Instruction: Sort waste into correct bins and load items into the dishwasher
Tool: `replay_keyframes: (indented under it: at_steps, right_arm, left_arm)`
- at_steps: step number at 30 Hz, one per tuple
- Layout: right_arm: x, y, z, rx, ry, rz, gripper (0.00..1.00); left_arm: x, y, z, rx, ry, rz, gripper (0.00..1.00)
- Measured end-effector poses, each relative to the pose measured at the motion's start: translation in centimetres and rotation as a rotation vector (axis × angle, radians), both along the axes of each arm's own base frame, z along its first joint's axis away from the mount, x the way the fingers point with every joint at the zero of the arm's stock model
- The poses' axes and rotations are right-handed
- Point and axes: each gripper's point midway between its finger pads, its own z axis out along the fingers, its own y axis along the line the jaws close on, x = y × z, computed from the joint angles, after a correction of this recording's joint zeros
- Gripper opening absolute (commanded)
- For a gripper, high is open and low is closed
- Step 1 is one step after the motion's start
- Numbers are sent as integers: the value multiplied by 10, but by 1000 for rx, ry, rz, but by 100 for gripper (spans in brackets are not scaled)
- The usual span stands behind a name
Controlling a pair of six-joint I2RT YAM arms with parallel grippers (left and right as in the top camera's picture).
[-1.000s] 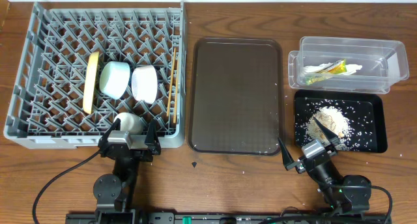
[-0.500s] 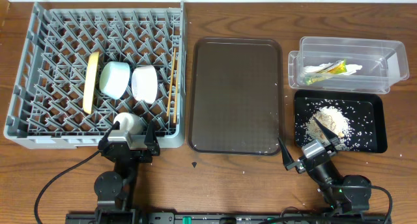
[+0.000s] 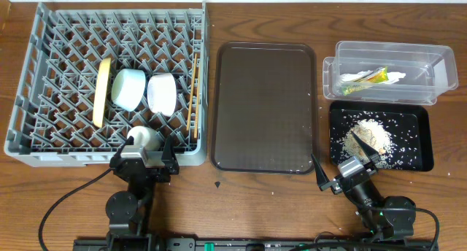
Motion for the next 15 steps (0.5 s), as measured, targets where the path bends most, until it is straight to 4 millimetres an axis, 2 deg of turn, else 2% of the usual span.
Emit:
replay_keyframes:
  at_steps: [15]
  right_arm:
    - [0,0,0,0,0,0,99]
  left_arm:
    - [0,0,2,0,-8,0,93]
